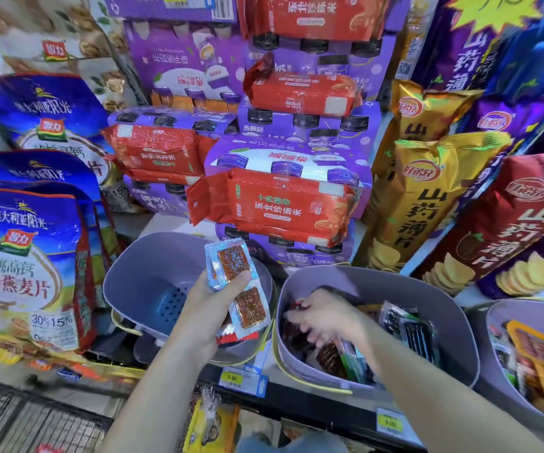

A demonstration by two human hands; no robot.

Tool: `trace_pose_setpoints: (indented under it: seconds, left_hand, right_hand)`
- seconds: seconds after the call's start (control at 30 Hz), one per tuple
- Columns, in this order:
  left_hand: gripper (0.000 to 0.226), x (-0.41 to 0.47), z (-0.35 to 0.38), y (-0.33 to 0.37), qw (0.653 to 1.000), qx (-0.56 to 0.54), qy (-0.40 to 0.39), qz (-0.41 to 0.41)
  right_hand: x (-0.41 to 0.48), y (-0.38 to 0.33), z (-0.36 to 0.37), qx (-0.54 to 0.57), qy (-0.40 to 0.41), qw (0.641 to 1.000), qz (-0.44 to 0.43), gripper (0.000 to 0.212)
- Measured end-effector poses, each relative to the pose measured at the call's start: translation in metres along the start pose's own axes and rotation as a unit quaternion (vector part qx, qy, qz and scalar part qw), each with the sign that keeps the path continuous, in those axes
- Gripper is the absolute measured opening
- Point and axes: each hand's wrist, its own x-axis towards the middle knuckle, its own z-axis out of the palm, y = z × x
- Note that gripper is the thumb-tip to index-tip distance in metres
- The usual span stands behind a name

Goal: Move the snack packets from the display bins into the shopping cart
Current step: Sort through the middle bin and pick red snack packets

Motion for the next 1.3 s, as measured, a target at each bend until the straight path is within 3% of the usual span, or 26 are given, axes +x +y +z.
trace_pose_setpoints:
  seconds: [0.1,0.2,0.3,0.4,0.53,0.67,0.87,1.07,1.17,1.3]
  left_hand:
    - [0.031,0.0,-0.002,-0.002,1.0,-0.001,-0.001,0.002]
    - [0.031,-0.001,-0.002,-0.003,1.0,-0.003,-0.001,-0.002]
    - [0.031,-0.001,-0.001,-0.003,1.0,-0.001,0.0,-0.002]
    - [0.032,-0.001,-0.002,-0.003,1.0,-0.004,0.003,0.0]
    - [0.035,-0.001,-0.002,-0.002,1.0,-0.003,0.001,0.007]
    - [0.033,-0.001,0.007,-0.002,1.0,0.003,-0.015,0.01]
    - [0.035,-0.007,0.029,0.0,0.997,0.04,-0.071,0.011]
    - [0.021,-0.016,0.041,0.007,0.988,0.011,-0.146,-0.049]
    - [0.055,-0.015,0.042,0.01,0.983,0.006,-0.172,-0.06]
    - [0.063,-0.015,0.042,0.009,0.989,0.03,-0.141,-0.024]
  right_hand:
    - [0.01,-0.002,0.013,-0.144,0.012,0.989,-0.013,0.039]
    - [0.015,-0.007,0.016,-0.189,0.026,0.981,-0.039,0.025]
    - [0.017,-0.005,0.012,-0.118,0.03,0.993,-0.013,0.022]
    - [0.006,0.005,-0.001,0.032,-0.011,0.999,0.01,0.017]
    - [-0.023,0.021,-0.041,0.139,0.002,0.988,-0.062,0.008]
    - [-0.06,0.02,-0.076,0.14,-0.013,0.983,-0.116,0.016]
    - [-0.081,0.001,-0.084,0.28,-0.058,0.932,-0.222,0.032]
    - [-0.076,-0.021,-0.072,0.232,-0.027,0.947,-0.222,0.025]
    - [-0.073,-0.027,-0.067,0.23,-0.023,0.946,-0.225,0.024]
    - [-0.069,-0.035,-0.06,0.231,-0.042,0.947,-0.221,0.016]
